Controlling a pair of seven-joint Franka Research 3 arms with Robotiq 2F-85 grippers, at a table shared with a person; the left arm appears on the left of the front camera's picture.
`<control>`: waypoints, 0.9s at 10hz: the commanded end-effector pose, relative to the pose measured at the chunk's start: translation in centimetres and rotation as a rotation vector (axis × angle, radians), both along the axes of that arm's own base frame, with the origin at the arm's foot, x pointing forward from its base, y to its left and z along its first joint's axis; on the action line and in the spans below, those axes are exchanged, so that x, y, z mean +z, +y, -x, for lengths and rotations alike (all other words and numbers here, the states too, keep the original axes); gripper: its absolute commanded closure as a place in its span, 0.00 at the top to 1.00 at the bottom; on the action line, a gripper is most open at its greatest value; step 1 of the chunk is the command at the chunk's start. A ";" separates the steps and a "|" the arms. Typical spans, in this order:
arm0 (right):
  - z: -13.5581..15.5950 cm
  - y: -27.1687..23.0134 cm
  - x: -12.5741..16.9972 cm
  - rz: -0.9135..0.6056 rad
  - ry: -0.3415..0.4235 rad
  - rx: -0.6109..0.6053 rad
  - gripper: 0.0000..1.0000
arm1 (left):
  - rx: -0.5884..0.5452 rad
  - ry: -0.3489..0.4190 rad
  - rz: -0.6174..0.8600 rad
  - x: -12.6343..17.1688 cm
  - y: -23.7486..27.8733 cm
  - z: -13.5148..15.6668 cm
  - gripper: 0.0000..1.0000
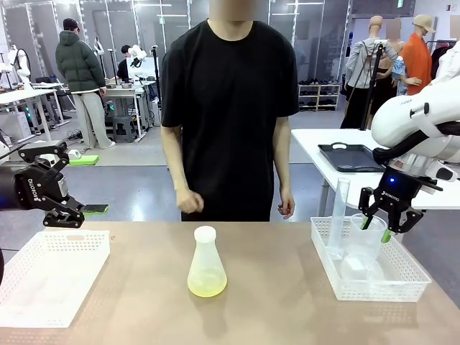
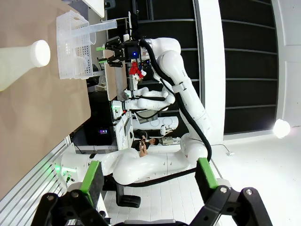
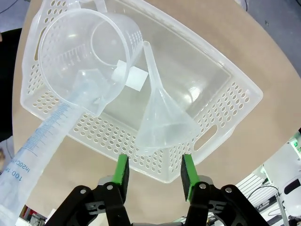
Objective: Prepare the solutions needed for the experiment.
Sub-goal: Once the solution is in the Big flask , pick up the Plastic Funnel and place it back into the right Organizing basket, then when the human places the Big flask in the center of the table, pick up the Big flask and place it in the left Organizing basket.
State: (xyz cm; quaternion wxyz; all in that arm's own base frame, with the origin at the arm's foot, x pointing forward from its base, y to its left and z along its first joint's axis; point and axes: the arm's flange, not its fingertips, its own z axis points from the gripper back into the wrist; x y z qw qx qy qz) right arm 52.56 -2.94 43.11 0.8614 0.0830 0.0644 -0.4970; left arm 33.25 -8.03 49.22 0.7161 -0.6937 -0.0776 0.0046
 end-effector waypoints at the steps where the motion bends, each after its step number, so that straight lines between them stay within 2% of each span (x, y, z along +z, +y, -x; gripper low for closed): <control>1: -0.1 0.0 0.0 0.000 0.000 -0.001 0.57 | -0.006 -0.001 0.011 0.1 -0.1 0.1 1.00; 9: -0.1 0.0 0.0 0.000 0.000 -0.001 0.57 | -0.006 -0.001 0.011 0.1 -0.1 0.1 1.00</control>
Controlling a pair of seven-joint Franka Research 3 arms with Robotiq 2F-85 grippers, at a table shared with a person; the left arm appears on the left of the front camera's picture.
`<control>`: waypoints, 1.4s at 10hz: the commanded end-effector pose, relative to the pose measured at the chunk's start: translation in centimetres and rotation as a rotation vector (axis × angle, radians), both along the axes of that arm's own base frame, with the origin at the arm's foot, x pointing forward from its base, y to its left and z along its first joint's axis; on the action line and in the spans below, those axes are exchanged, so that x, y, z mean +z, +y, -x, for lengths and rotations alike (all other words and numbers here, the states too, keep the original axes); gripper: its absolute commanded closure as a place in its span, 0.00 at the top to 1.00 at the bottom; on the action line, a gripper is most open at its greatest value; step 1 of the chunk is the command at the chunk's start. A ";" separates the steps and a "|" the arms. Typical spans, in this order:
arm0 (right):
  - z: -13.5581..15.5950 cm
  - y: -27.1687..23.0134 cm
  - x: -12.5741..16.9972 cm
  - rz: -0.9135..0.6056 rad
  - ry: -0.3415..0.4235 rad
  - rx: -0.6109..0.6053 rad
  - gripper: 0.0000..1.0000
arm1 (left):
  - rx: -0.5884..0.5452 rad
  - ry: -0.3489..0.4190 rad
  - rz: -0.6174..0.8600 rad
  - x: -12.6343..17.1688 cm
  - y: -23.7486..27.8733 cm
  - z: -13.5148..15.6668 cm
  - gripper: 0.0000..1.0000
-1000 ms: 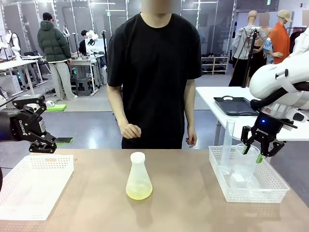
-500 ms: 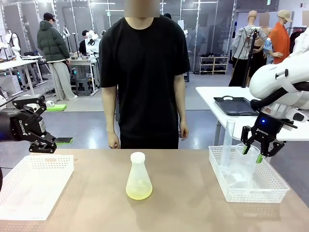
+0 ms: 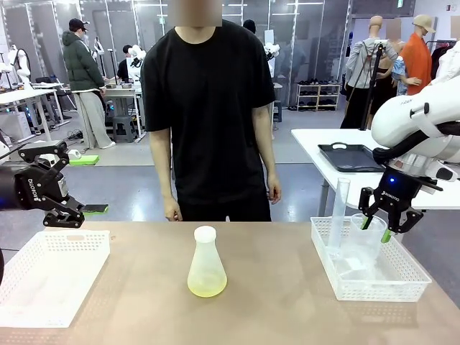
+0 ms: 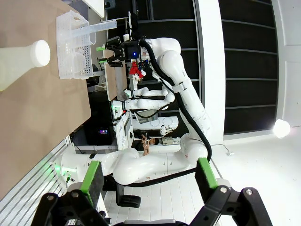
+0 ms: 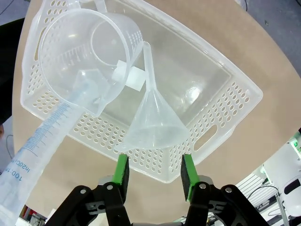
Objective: Prepare the solutions needed for the experiment.
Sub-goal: When the human places the Big flask in the center of the table, pick up the Big flask and place it in the left Organizing basket.
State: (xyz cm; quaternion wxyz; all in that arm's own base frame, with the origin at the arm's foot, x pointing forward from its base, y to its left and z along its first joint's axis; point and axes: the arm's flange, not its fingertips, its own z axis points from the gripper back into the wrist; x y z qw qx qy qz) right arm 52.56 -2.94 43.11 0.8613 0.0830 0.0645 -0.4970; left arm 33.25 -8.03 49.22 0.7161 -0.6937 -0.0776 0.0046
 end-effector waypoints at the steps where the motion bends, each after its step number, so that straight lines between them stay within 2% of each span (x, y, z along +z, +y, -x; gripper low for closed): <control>1: -0.1 0.0 0.0 0.000 0.000 -0.001 0.57 | -0.006 -0.001 0.011 0.1 -0.1 0.1 1.00; 3: 0.0 0.0 0.0 0.000 0.000 0.000 0.57 | -0.006 -0.001 0.011 0.1 -0.1 0.1 1.00; 6: 3.1 0.8 5.5 -0.086 -0.222 0.061 0.57 | -0.006 -0.001 0.011 0.1 -0.1 0.1 1.00; 7: 4.4 0.7 7.4 -0.172 -0.288 0.087 0.57 | -0.006 -0.001 0.011 0.1 -0.1 0.1 1.00; 9: 7.6 0.3 10.0 -0.500 -0.345 0.131 0.57 | -0.006 -0.001 0.011 0.1 -0.1 0.1 1.00; 10: 8.6 0.0 10.4 -0.590 -0.355 0.118 0.57 | -0.006 -0.001 0.011 0.1 -0.1 0.1 1.00; 11: 9.7 -0.6 10.7 -0.714 -0.338 0.170 0.57 | -0.006 -0.001 0.011 0.1 -0.1 0.1 1.00; 12: 11.0 -0.9 10.7 -0.799 -0.367 0.216 0.57 | -0.006 -0.001 0.011 0.1 -0.1 0.1 1.00; 13: 11.8 -1.2 10.5 -0.915 -0.352 0.227 0.57 | -0.006 -0.001 0.011 0.1 -0.1 0.1 1.00; 14: 12.3 -1.4 10.1 -0.962 -0.413 0.212 0.57 | -0.006 -0.001 0.011 0.1 -0.1 0.1 1.00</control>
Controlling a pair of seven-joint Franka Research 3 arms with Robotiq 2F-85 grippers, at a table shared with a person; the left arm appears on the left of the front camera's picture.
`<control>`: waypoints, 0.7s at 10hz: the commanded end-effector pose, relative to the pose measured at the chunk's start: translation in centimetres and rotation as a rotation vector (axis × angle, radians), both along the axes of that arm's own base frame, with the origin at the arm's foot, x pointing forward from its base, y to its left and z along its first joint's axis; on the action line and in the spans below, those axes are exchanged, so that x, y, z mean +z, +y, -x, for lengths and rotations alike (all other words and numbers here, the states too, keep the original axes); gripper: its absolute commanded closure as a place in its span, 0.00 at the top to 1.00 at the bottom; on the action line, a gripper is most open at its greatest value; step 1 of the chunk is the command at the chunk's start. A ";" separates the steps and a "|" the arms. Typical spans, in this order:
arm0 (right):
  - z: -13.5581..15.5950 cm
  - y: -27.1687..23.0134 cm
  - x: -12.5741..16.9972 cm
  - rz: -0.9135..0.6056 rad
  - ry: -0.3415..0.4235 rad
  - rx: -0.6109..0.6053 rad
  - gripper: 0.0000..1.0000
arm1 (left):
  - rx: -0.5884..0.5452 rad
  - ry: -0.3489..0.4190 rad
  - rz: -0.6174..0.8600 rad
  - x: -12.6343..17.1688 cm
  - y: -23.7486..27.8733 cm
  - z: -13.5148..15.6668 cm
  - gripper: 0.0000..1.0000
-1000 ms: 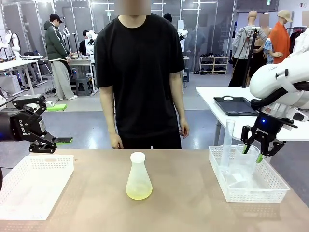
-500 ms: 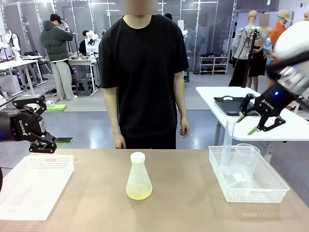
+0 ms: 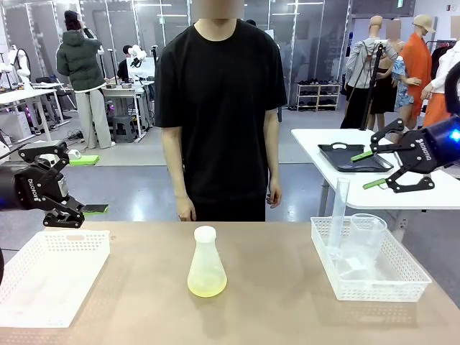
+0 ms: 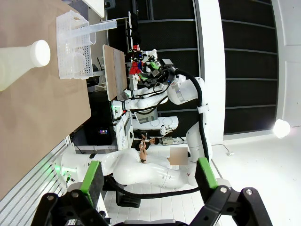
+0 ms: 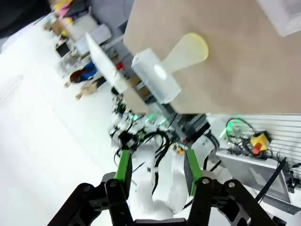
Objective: Prepare the solutions needed for the experiment.
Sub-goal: When the human places the Big flask in the center of the table, pick up the Big flask and place it in the left Organizing basket.
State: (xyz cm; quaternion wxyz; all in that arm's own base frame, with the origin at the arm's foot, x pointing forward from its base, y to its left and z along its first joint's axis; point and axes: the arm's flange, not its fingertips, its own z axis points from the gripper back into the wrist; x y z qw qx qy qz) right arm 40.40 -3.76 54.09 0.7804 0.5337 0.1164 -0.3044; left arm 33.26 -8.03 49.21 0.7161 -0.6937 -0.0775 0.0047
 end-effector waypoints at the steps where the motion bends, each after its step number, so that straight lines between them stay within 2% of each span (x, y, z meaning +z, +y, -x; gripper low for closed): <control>1: 0.7 -0.6 -1.2 -0.076 -0.067 0.021 0.57 | -0.005 -0.001 0.011 0.1 -0.1 0.1 1.00; 4: 0.4 -0.6 -1.3 -0.065 -0.005 0.027 0.57 | -0.005 -0.001 0.011 0.1 -0.1 0.1 1.00; 7: 0.9 -1.0 -1.2 -0.080 -0.024 0.011 0.57 | -0.005 -0.001 0.011 0.1 -0.1 0.1 1.00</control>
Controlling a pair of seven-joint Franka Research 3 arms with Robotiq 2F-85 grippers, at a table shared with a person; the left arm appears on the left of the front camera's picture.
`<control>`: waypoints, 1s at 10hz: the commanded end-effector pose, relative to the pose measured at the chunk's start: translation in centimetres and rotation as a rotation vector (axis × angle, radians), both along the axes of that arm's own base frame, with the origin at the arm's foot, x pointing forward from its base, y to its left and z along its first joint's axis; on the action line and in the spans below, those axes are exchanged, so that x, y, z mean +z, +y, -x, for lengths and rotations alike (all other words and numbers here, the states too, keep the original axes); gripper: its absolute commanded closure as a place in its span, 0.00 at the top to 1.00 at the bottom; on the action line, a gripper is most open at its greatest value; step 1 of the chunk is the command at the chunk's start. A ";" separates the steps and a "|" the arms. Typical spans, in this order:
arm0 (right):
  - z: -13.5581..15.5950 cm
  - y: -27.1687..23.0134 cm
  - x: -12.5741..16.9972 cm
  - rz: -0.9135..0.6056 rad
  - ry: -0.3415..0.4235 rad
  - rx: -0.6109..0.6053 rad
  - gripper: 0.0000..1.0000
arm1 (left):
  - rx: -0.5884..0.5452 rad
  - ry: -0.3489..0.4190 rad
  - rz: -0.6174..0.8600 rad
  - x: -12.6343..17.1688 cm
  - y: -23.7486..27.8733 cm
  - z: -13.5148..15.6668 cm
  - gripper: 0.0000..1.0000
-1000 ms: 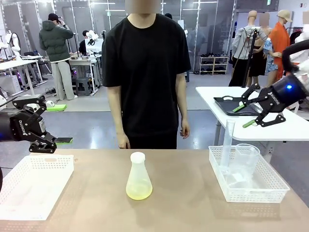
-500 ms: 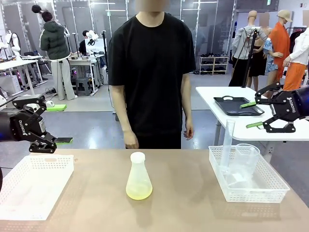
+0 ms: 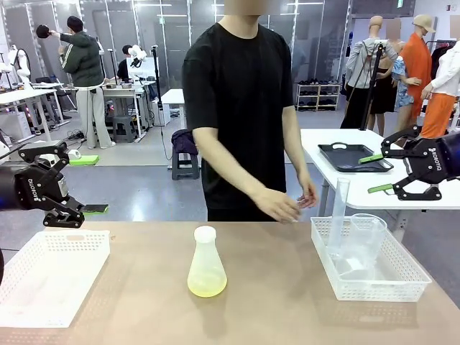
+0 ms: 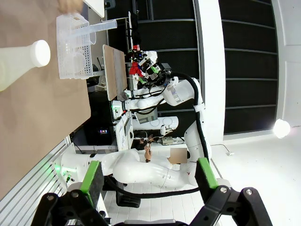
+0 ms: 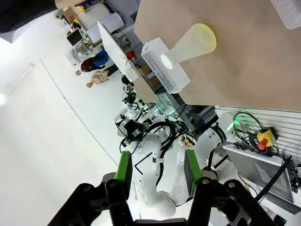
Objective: Prepare the solutions needed for the experiment.
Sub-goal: When the human places the Big flask in the center of the table, pick up the Big flask and place it in the left Organizing basket.
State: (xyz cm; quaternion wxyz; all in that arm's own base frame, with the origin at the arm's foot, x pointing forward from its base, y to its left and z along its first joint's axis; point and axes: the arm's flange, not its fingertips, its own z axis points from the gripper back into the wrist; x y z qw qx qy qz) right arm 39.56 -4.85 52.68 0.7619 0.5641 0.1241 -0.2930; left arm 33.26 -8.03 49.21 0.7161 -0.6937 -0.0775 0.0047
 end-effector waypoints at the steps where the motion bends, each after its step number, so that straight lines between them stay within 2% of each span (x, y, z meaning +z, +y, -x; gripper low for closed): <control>1: 0.1 0.1 0.3 -0.006 -0.010 0.003 0.57 | -0.005 -0.001 0.011 0.1 -0.1 0.1 1.00; 3: 0.1 0.1 0.3 -0.006 -0.010 0.003 0.57 | 0.000 0.000 0.000 0.0 0.0 0.0 1.00; 4: 0.1 0.1 0.3 -0.006 -0.010 0.003 0.57 | 0.087 -0.252 -0.167 -1.2 0.0 -2.0 1.00; 5: 0.1 0.1 0.3 -0.006 -0.010 0.003 0.57 | 0.074 -0.407 -0.159 -1.6 -0.4 -3.5 1.00; 6: 0.1 0.1 0.3 -0.006 -0.010 0.003 0.57 | 0.027 -0.615 -0.198 -2.2 -0.6 -4.7 1.00; 7: 0.1 0.1 0.3 -0.006 -0.010 0.003 0.57 | 0.016 -0.732 -0.243 -2.7 -0.8 -6.1 1.00; 9: 0.1 0.1 0.3 -0.006 -0.010 0.003 0.57 | 0.079 -0.795 -0.317 -3.2 -1.0 -8.2 1.00; 10: 0.1 0.1 0.3 -0.006 -0.010 0.003 0.57 | 0.084 -0.759 -0.370 -3.5 -0.8 -8.9 1.00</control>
